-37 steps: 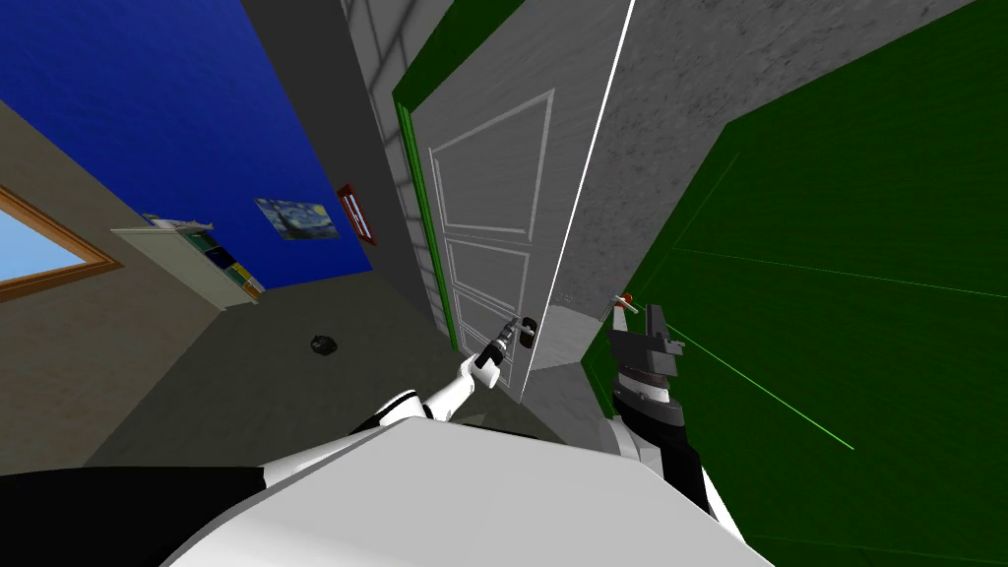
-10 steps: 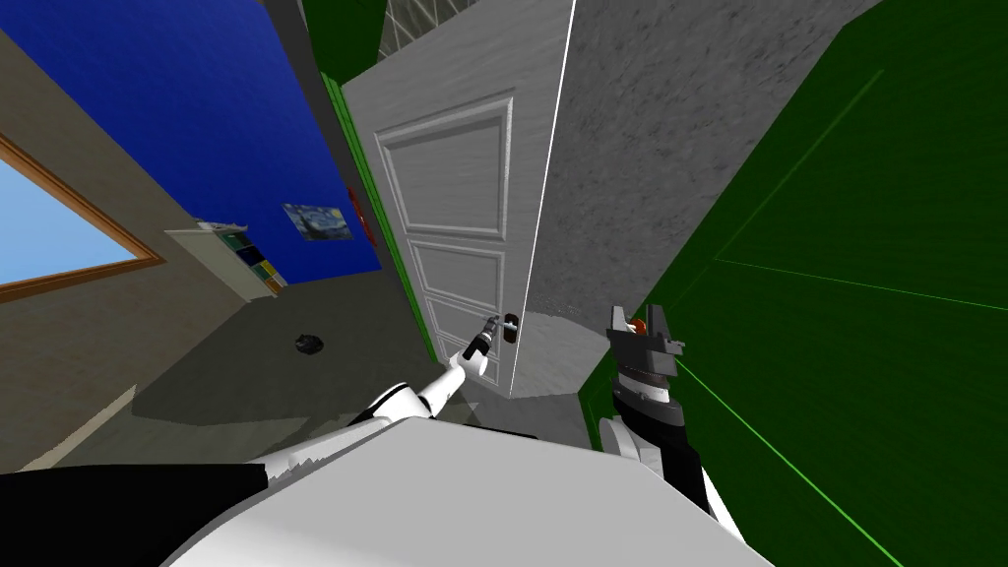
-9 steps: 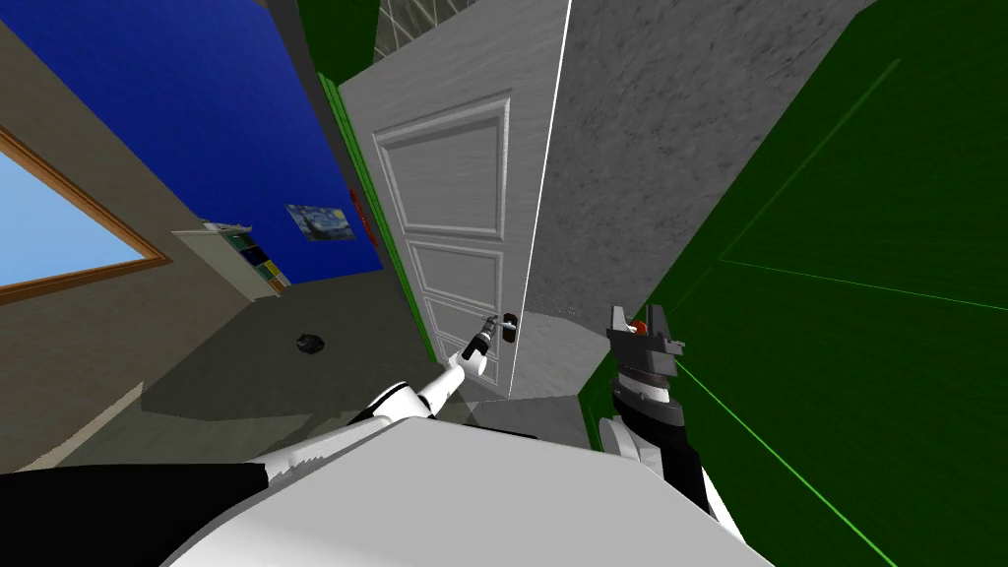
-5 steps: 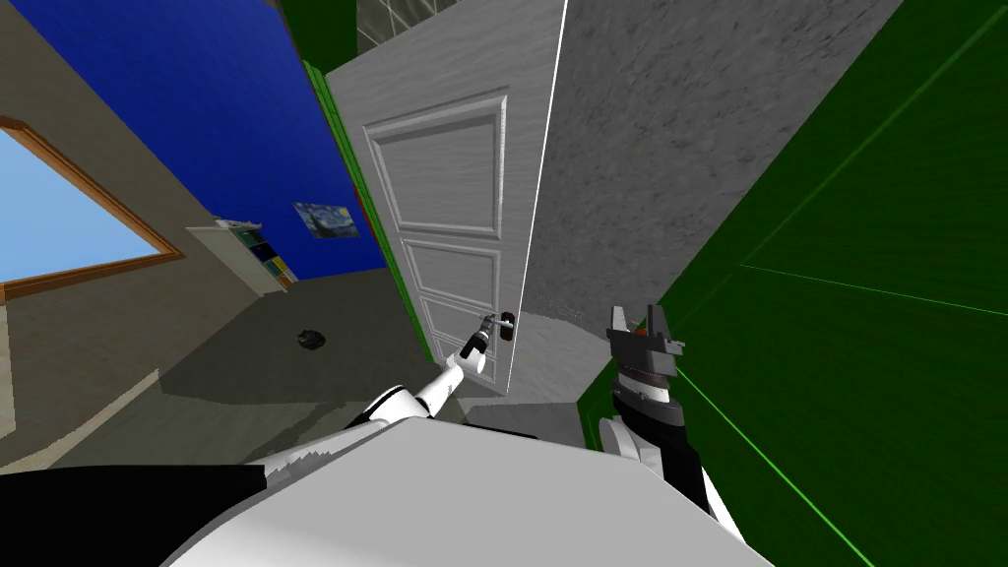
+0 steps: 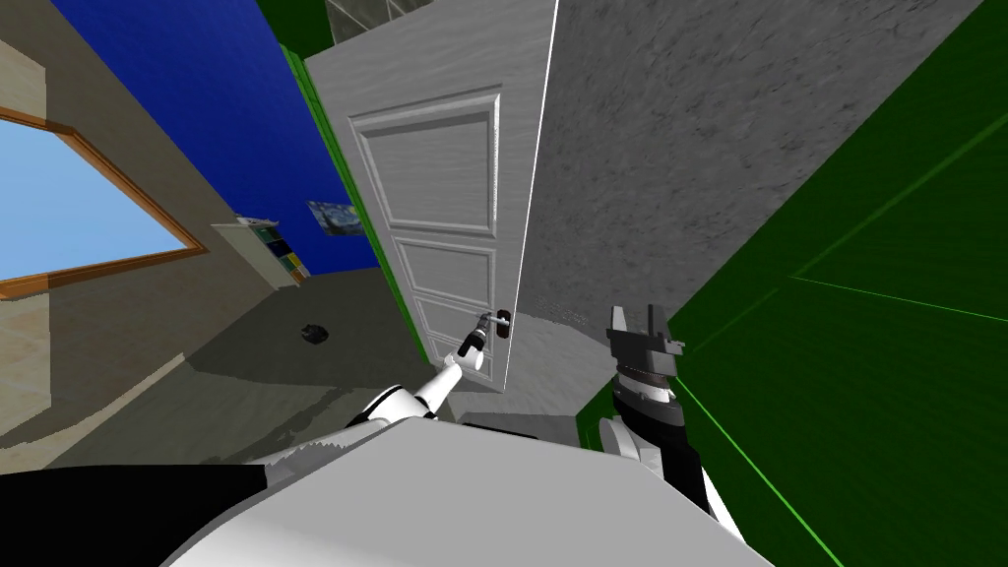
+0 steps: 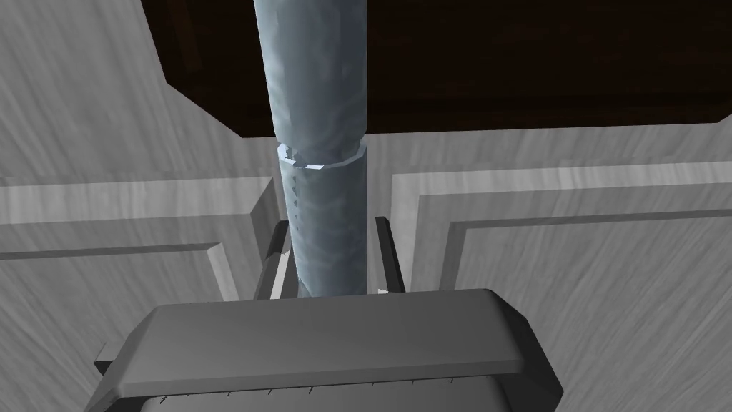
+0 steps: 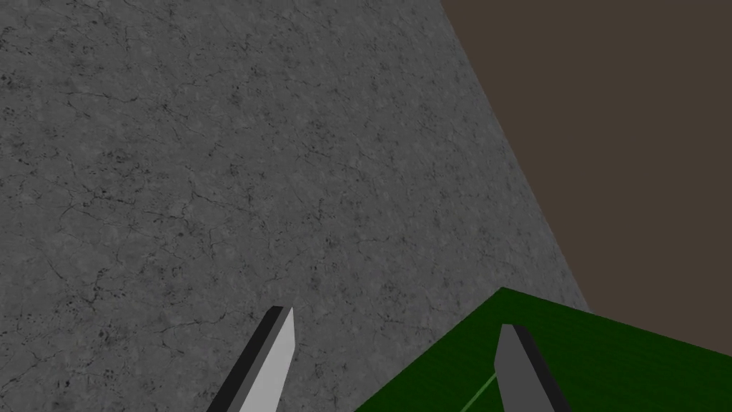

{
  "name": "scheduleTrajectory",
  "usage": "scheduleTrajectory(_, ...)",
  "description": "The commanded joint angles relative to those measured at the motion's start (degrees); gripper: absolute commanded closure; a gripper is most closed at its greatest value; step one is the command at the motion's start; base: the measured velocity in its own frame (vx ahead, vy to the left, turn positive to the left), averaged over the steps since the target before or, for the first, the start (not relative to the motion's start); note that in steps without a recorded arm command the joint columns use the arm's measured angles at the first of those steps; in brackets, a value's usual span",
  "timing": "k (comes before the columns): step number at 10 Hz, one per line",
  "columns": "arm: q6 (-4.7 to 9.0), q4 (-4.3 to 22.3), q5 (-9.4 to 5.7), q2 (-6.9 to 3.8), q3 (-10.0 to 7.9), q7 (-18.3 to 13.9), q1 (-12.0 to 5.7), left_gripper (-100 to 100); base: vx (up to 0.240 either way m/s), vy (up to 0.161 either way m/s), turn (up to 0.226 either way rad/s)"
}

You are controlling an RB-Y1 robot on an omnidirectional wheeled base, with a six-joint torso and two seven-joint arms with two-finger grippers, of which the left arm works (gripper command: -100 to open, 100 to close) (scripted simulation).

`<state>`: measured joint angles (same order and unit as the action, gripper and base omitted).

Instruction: Push the door open

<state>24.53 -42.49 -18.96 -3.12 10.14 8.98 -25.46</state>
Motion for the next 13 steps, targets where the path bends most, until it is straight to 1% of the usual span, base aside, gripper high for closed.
scheduleTrajectory(1, 0.0, 0.0, 0.0, 0.0, 0.0, 0.0, 0.0, 100, 0.053, -0.058, 0.051)
scheduleTrajectory(2, 0.19, 0.13, 0.03, -0.73, -0.55, 0.26, -0.19, 100, 0.152, -0.015, 0.09)
scheduleTrajectory(5, 0.29, 0.39, 0.19, -1.35, -1.06, 0.71, -0.33, 100, 0.216, -0.002, 0.148)
scheduleTrajectory(7, 0.31, 0.43, 0.21, -1.42, -1.14, 0.77, -0.35, 100, 0.117, -0.011, 0.045)
scheduleTrajectory(9, 0.4, 0.64, 0.34, -1.73, -1.57, 1.14, -0.47, 100, 0.15, 0.015, 0.14)
scheduleTrajectory(11, 0.48, 0.83, 0.45, -1.9, -1.95, 1.47, -0.58, 100, 0.16, -0.036, 0.135)
scheduleTrajectory(13, 0.48, 0.83, 0.45, -1.9, -1.95, 1.47, -0.58, 100, 0.092, -0.018, 0.029)
